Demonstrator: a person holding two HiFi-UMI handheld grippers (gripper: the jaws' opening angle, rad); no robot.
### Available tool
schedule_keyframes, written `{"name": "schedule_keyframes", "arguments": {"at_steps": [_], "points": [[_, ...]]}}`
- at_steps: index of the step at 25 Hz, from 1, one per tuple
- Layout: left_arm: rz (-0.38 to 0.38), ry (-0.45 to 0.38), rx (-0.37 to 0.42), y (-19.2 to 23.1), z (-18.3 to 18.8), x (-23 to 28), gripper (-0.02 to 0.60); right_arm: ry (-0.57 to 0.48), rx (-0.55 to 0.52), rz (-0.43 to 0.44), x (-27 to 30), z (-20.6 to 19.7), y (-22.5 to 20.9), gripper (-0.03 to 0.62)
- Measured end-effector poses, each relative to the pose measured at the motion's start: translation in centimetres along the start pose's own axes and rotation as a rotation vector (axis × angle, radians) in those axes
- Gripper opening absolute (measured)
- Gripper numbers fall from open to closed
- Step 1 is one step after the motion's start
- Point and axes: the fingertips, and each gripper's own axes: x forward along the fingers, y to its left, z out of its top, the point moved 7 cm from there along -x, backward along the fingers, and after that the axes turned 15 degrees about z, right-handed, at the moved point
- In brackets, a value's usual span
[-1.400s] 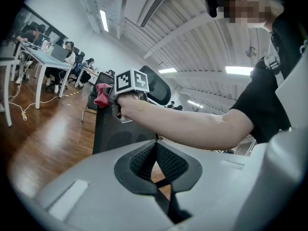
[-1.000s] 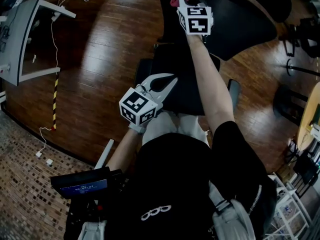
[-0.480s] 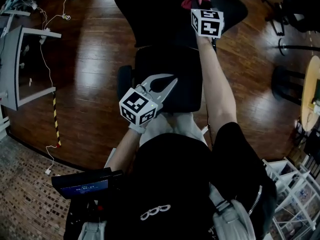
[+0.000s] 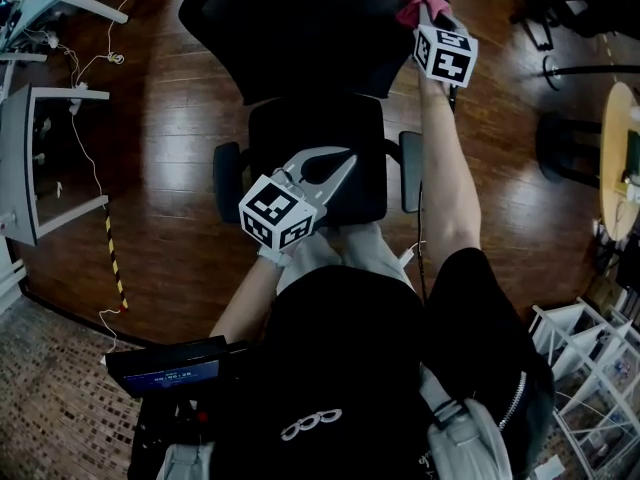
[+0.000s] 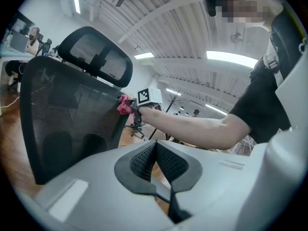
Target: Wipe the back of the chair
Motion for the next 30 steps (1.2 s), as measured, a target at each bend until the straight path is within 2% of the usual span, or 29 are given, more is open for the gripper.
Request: {"name": "schedule_keyframes", "arguments": {"at_steps": [2, 6, 9, 22, 30], "points": [[-0.005, -0.003, 0.004, -0.4, 0.1, 0.4, -0.009, -0.004, 0.013, -0.039, -1.1, -0.2, -1.4, 0.038], [-0.003, -0.01, 0.002, -0.8, 0.1, 0.4, -0.009, -0.009, -0.011, -0.201, -3.6, -0.3, -3.7, 0.038], [0.008, -0.018, -0.005, -0.2, 0.1, -0.3, -0.009, -0.012, 0.007, -0.225, -3.3, 0.2, -3.8, 0.038], [0.093, -0.073, -0.042, 5.9, 0.9, -6.4, -0.009, 0.0, -0.056, -0.054, 5.1, 4.2, 7.5, 0.038], [0.15, -0.115, -0.076, 9.2, 0.8, -10.2, -0.009, 0.003, -0.164, 0.103, 9.8, 6.8, 17.4, 0.038]]}}
